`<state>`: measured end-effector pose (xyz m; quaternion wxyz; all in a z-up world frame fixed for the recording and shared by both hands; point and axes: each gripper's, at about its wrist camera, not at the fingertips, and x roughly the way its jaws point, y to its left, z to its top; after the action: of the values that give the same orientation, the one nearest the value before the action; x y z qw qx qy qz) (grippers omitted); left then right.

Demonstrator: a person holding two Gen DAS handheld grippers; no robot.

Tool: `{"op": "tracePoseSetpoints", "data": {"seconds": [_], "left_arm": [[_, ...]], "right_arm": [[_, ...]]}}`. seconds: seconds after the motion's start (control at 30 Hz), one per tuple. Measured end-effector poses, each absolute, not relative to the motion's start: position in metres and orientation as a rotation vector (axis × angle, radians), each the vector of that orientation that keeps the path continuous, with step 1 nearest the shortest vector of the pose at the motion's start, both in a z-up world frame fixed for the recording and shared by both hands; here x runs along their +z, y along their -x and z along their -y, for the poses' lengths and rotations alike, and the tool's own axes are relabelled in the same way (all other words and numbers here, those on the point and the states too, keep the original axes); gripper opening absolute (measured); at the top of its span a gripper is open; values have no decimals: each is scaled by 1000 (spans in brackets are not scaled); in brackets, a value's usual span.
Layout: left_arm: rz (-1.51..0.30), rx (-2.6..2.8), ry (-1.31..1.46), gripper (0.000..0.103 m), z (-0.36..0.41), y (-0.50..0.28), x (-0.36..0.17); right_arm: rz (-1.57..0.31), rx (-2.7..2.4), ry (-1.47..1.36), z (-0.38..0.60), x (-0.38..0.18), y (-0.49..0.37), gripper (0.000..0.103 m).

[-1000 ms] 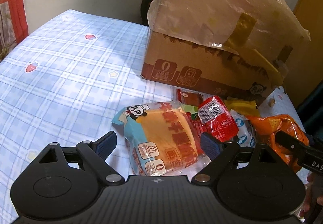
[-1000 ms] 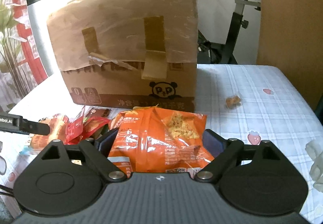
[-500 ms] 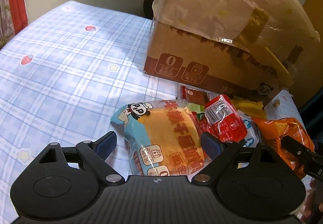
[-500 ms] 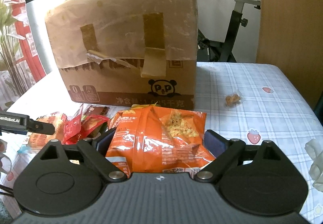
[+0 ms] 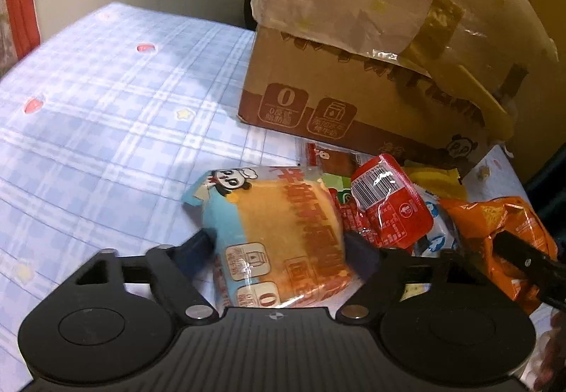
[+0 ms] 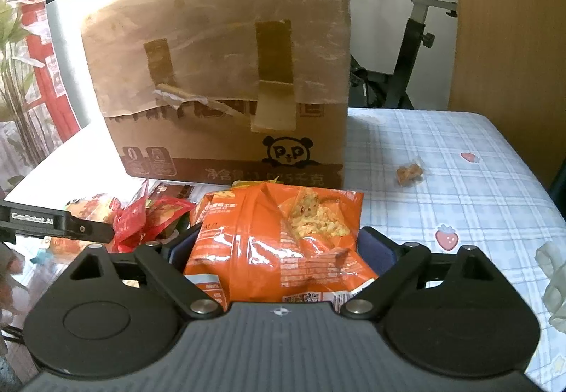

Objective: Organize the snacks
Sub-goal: 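Lift the bread pack and orange bag into the box and open both tools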

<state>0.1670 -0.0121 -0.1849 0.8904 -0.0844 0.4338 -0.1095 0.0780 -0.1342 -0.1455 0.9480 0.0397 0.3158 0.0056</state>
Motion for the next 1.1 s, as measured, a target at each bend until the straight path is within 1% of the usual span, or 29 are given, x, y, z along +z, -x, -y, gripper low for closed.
{"op": "tracePoseSetpoints", "data": {"seconds": [0.17, 0.3, 0.53, 0.67, 0.83, 1.1], "left_arm": [[-893, -225, 241, 77, -2, -162, -180], [-856, -226, 247, 77, -6, -156, -168], [-761, -237, 181, 77, -8, -145, -136], [-673, -261, 125, 77, -13, -144, -101], [-550, -296, 97, 77, -18, -152, -49], [-414, -387, 92, 77, -4, -190, 21]], "right_arm": [[-624, 34, -59, 128, -140, -73, 87], [-596, 46, -56, 125, -133, -67, 86], [-522, 68, -62, 122, -111, -62, 87], [-456, 83, -64, 122, -87, -60, 86], [-347, 88, -89, 128, -43, -65, 87], [-210, 104, -55, 134, 22, -118, 86]]}}
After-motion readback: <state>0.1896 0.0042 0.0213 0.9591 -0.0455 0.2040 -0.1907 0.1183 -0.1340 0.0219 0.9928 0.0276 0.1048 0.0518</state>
